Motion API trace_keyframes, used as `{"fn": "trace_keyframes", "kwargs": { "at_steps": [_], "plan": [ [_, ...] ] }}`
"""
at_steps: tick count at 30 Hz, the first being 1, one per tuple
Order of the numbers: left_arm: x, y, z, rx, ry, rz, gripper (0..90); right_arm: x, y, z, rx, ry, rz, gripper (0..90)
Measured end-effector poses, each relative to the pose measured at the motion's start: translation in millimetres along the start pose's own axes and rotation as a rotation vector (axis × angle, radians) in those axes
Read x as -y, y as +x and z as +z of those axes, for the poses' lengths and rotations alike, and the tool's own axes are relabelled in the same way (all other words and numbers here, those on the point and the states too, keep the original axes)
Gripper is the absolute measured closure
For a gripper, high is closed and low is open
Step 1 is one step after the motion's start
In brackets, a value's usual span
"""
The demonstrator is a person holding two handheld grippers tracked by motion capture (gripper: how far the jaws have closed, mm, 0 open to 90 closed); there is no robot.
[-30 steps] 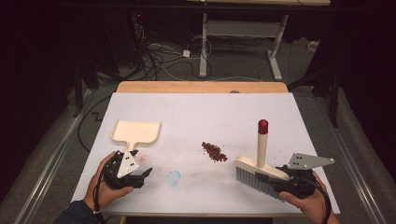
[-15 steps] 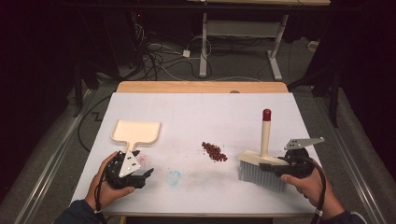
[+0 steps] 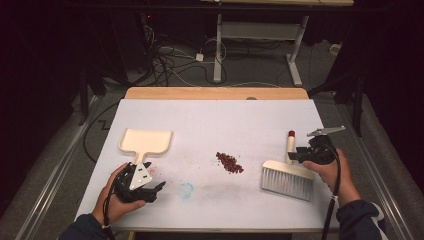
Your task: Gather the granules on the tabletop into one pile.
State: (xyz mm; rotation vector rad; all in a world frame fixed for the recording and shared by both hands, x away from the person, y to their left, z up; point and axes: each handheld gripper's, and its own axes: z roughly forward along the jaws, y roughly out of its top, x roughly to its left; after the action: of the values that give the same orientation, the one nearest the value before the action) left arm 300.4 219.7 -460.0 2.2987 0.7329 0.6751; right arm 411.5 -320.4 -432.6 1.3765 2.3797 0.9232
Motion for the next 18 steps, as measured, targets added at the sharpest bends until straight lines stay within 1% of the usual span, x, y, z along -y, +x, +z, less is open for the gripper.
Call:
{"fn": "trace_keyframes", "kwargs": {
  "at_steps": [1,2,3,5,10,14,18],
  "plan": [
    [-0.1,-0.1,0.2,0.001,0.001,0.001,22.0,-0.7,-1.4,4.3,0.003,-0.002,0.027,54.1],
    [-0.1,-0.3,0.4,0.001,0.002,0.001,22.0,-1.1,-2.1,9.0,-0.004,0.009,0.044,54.1],
    [0.0,-0.4,0.5,0.002,0.001,0.002,22.0,-1.4,-1.8,14.0,-0.005,0.023,0.050,53.6],
    [0.1,-0.4,0.8,0.004,0.002,0.001,22.0,-2.6,0.7,21.8,0.038,0.047,0.050,49.3],
    [-0.1,-1.1,1.4,0.004,0.006,0.006,22.0,-6.5,3.2,31.2,0.079,0.032,0.065,50.6],
    [-0.1,-0.6,1.3,0.005,0.007,0.008,22.0,-10.0,6.8,38.9,0.118,0.042,0.049,49.1],
    [-0.1,-0.7,1.6,0.007,0.007,0.006,22.0,-13.9,10.1,43.1,0.148,0.052,0.019,49.6]
  ]
}}
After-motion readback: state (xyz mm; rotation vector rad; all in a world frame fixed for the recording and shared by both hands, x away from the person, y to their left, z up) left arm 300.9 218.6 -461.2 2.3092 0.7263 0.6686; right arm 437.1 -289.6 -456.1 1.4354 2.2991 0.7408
